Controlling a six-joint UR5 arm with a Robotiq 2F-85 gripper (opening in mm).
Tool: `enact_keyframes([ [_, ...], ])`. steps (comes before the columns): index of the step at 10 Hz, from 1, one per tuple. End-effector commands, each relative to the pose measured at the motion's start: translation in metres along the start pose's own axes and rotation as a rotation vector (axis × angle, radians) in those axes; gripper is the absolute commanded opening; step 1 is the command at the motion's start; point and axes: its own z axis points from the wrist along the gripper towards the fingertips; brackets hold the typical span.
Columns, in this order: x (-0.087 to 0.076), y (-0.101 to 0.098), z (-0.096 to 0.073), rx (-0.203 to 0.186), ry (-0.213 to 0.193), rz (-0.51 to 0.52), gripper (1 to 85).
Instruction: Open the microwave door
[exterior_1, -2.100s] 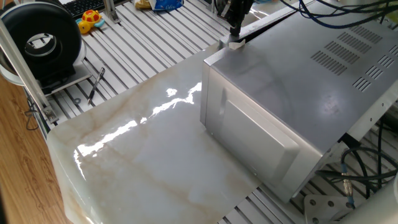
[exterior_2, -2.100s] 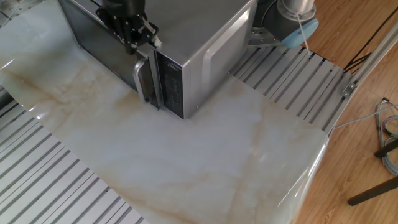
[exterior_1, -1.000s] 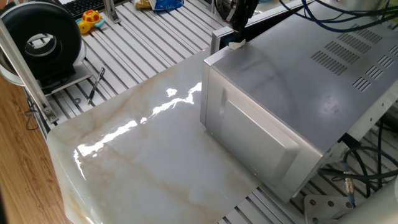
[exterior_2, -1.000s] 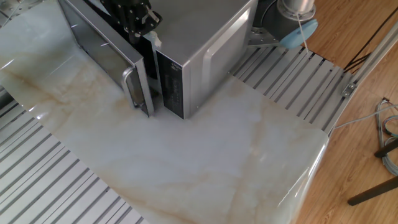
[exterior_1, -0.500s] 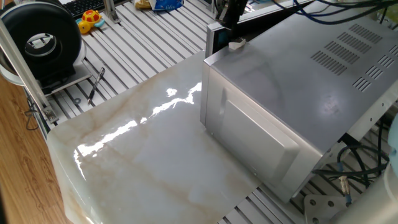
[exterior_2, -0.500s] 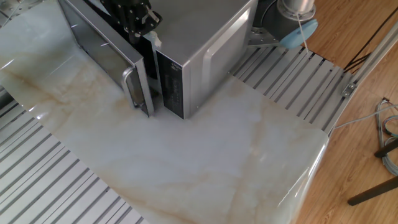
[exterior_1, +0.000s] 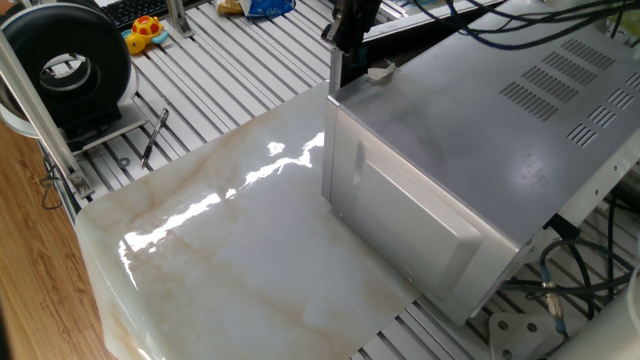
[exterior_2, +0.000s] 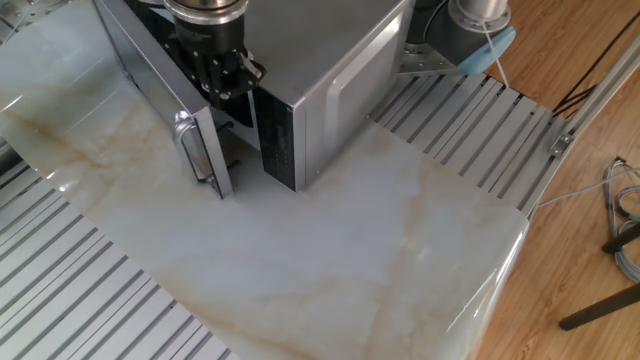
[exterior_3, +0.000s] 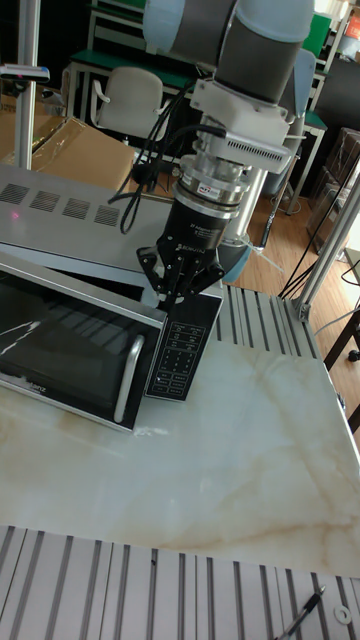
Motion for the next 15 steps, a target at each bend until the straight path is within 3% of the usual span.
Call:
enact_keyframes([
  [1,-0.008,0.013,-0.002,-0.016,-0.037,0.04,1.0],
  [3,-0.005,-0.013,-0.001,0.031,-0.01,-0.042,1.0],
  [6,-0.014,-0.042,0.003,0.015,0.006,-0.237,1.0],
  [7,-0.018,-0.047,0.003,0.028,0.015,-0.255,1.0],
  [8,-0.02,-0.048,0.003,0.04,0.013,-0.23,1.0],
  [11,-0.032,-0.026,0.003,-0.041,-0.036,-0.064,1.0],
  [13,-0.03,-0.035,0.007,-0.02,-0.039,-0.067,1.0],
  [14,-0.037,-0.048,0.01,0.003,-0.025,-0.106,1.0],
  [15,-0.044,-0.051,0.014,-0.025,-0.017,-0.127,1.0],
])
